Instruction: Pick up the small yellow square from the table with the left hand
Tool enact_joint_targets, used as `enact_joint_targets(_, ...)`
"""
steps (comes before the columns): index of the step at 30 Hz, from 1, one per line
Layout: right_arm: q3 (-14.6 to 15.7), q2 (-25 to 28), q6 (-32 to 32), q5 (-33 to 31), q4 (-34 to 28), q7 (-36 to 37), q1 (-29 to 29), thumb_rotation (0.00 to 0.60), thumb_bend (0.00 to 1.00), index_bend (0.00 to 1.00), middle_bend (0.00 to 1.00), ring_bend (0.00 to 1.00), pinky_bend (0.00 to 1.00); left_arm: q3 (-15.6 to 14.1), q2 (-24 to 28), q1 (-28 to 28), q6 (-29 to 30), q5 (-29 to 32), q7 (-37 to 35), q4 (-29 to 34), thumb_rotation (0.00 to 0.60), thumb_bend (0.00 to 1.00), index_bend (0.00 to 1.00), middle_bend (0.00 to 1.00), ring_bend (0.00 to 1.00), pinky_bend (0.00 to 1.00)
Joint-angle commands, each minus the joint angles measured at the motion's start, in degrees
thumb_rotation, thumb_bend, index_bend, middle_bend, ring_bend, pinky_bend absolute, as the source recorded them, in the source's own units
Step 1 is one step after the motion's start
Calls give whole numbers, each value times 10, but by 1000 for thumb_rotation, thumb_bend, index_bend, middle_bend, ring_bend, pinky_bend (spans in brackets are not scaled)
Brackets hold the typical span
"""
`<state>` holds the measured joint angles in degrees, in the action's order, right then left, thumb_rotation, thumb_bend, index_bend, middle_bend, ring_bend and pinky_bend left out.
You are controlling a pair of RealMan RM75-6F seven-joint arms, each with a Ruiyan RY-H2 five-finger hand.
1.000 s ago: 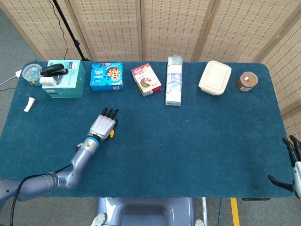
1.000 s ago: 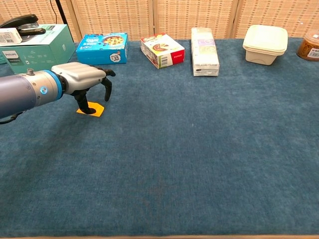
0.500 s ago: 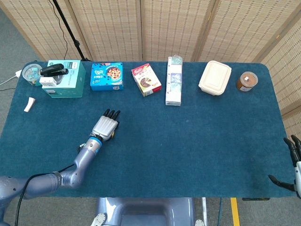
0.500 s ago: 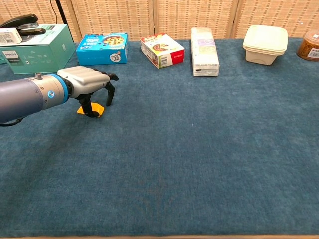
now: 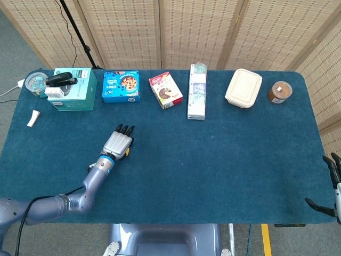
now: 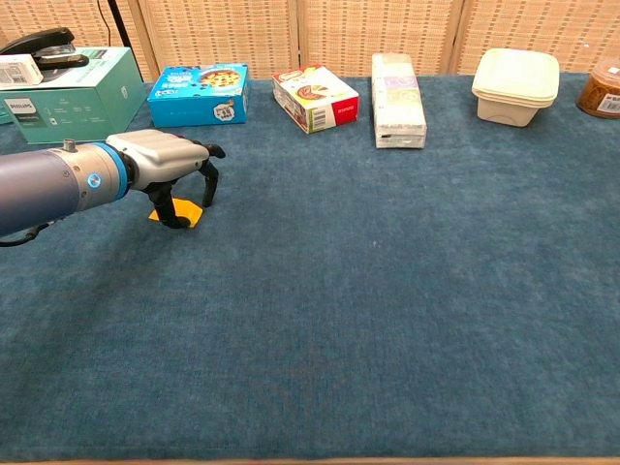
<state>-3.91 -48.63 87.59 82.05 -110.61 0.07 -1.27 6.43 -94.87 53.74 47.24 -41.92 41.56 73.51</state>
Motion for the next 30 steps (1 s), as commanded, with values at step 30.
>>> enact_joint_targets(30,0,0,-1,-2,0,1,0,600,0,0,0,0,0,-11,-3,9,13,6,-3,-4,600,375,557,0,0,0)
